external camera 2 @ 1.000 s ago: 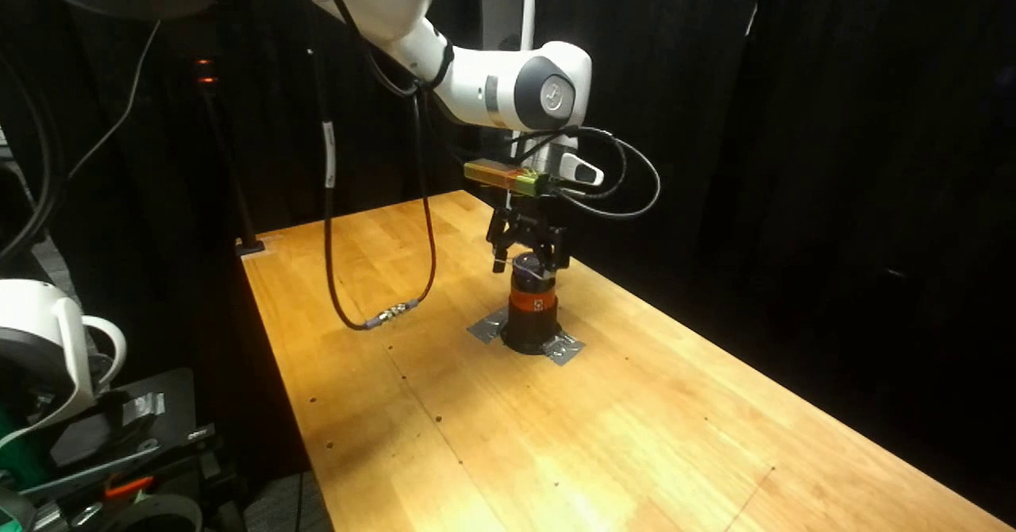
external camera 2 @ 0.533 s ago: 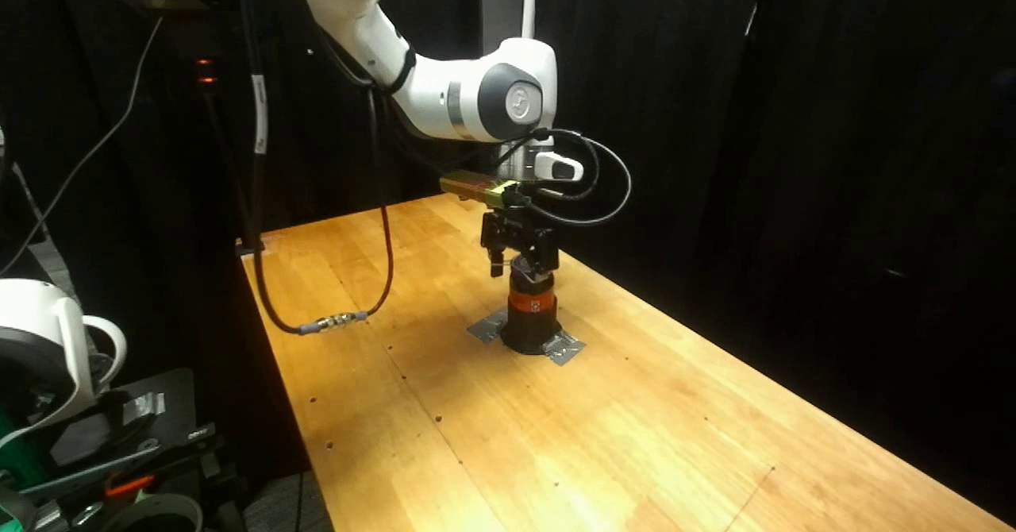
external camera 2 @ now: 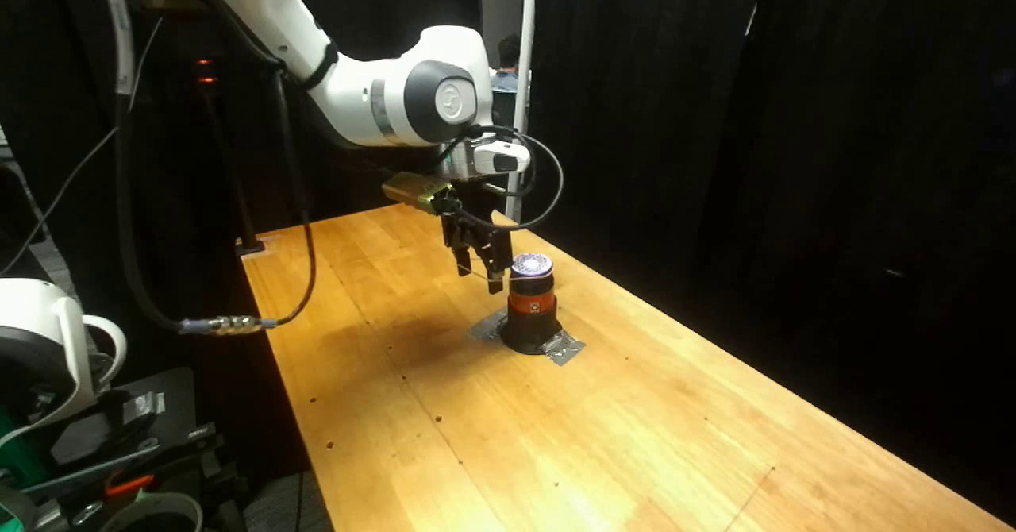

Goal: Put the rubber band around the jar.

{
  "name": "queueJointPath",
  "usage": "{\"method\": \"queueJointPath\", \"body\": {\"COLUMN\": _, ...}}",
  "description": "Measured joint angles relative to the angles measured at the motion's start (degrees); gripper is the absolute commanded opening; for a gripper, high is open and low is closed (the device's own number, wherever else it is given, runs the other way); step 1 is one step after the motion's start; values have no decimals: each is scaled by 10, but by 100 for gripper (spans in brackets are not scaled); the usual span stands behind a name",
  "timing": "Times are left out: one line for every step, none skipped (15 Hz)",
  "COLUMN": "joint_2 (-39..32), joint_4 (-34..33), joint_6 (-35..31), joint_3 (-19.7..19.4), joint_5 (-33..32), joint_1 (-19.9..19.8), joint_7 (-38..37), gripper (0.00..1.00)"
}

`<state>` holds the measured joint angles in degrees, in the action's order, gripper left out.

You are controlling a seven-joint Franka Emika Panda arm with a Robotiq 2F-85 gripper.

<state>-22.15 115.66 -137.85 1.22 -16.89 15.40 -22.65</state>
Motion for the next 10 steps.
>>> {"method": "queueJointPath", "body": {"joint_2": 14, "joint_4": 28, "joint_6": -33, "joint_3": -5, "joint_5": -22, "joint_1": 4, "joint_7": -22, "gripper": 49}}
{"method": "queueJointPath", "body": {"joint_2": 28, "joint_4": 57, "joint_6": -70, "joint_3": -14, "joint_5": -54, "joint_1": 9, "joint_7": -51, "gripper": 42}}
{"method": "queueJointPath", "body": {"joint_2": 40, "joint_4": 84, "joint_6": -105, "joint_3": -24, "joint_5": -89, "joint_1": 17, "joint_7": -85, "gripper": 35}}
{"method": "queueJointPath", "body": {"joint_2": 51, "joint_4": 109, "joint_6": -136, "joint_3": -38, "joint_5": -131, "joint_1": 26, "joint_7": -127, "gripper": 26}}
{"method": "queueJointPath", "body": {"joint_2": 58, "joint_4": 128, "joint_6": -160, "joint_3": -57, "joint_5": -172, "joint_1": 41, "joint_7": -172, "gripper": 20}}
{"method": "queueJointPath", "body": {"joint_2": 64, "joint_4": 143, "joint_6": -181, "joint_3": -85, "joint_5": -215, "joint_1": 61, "joint_7": -217, "gripper": 15}}
{"method": "queueJointPath", "body": {"joint_2": 68, "joint_4": 152, "joint_6": -198, "joint_3": -119, "joint_5": -259, "joint_1": 88, "joint_7": -263, "gripper": 14}}
{"method": "queueJointPath", "body": {"joint_2": 72, "joint_4": 157, "joint_6": -213, "joint_3": -158, "joint_5": -302, "joint_1": 119, "joint_7": -309, "gripper": 13}}
{"method": "queueJointPath", "body": {"joint_2": 74, "joint_4": 158, "joint_6": -224, "joint_3": -197, "joint_5": -343, "joint_1": 152, "joint_7": -353, "gripper": 11}}
{"method": "queueJointPath", "body": {"joint_2": 74, "joint_4": 157, "joint_6": -234, "joint_3": -235, "joint_5": -383, "joint_1": 184, "joint_7": -398, "gripper": 15}}
